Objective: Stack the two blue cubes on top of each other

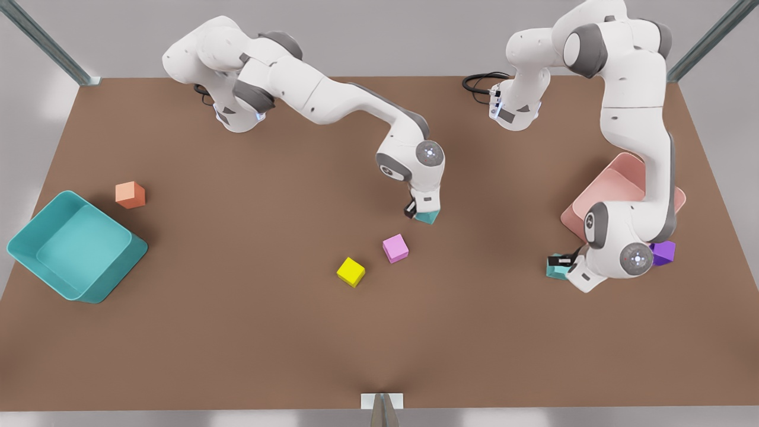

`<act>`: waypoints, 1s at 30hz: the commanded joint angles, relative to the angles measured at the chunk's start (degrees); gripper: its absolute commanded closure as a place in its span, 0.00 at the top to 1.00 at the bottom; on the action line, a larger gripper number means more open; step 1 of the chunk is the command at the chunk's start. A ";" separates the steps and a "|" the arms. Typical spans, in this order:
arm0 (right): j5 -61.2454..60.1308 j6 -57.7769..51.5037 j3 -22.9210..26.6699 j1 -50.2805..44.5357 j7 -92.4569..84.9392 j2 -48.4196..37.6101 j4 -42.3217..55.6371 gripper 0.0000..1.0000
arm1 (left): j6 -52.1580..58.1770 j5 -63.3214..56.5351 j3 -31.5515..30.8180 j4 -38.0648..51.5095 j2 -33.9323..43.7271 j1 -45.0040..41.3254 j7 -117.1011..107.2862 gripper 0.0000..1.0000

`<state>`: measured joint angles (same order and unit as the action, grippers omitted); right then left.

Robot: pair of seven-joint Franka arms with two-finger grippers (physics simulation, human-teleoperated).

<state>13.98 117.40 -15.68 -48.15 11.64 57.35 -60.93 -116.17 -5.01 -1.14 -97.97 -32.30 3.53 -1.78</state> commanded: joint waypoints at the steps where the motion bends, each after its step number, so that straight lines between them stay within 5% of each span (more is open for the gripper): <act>1: 2.20 2.31 0.48 -0.36 7.26 0.39 0.02 0.21 | -6.35 -1.41 0.00 -0.03 -1.01 0.08 -0.59 1.00; 3: 2.20 3.80 0.83 -0.36 7.96 0.83 0.02 0.22 | -7.14 -1.50 0.00 -0.20 -1.89 0.16 -0.59 1.00; 4: 2.37 3.89 1.00 -0.45 7.96 0.83 0.02 0.70 | -7.23 -1.67 0.00 -0.20 -1.98 0.25 -0.15 1.00; 5: 3.34 4.51 1.00 -0.45 7.88 0.83 0.10 1.00 | -7.93 -2.11 0.00 -0.20 -2.41 0.34 0.11 1.00; 11: 3.16 4.42 0.04 -0.27 7.26 -1.53 0.11 1.00 | -11.62 -2.20 0.00 -2.84 -3.82 0.87 0.11 1.00; 16: 0.80 -25.19 -4.01 3.41 0.24 -27.46 0.02 1.00 | -13.82 -2.20 0.00 -3.98 -5.31 0.87 0.02 1.00; 19: -6.06 -42.95 -2.51 31.26 -0.21 -45.13 0.02 1.00 | -13.82 -2.20 0.00 -3.89 -5.49 0.87 0.02 0.94; 20: -10.28 -45.67 -2.07 44.18 -1.44 -47.50 -0.07 1.00 | -13.73 -2.20 0.00 -3.81 -5.49 0.87 -0.06 0.68; 21: -10.02 -49.37 3.45 50.17 -3.02 -47.16 -1.56 1.00 | -13.56 -2.20 0.00 -3.63 -5.40 0.87 0.02 0.62; 22: -10.20 -43.67 10.84 51.93 -6.44 -46.63 -8.94 1.00 | -13.47 -2.20 0.00 -3.63 -5.32 0.87 0.02 0.62; 24: -9.05 -23.64 13.40 52.46 -8.30 -44.87 -31.52 1.00 | -12.77 -2.20 -0.09 -3.54 -4.61 0.87 -0.41 0.63; 30: -8.79 -15.18 13.31 51.67 -8.82 -39.07 -31.36 1.00 | 5.16 -1.06 -7.03 2.26 0.83 0.69 -8.50 0.66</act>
<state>5.34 96.79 -2.39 3.56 9.61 18.29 -92.26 -120.94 -6.71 -7.53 -96.46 -32.02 4.28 -3.77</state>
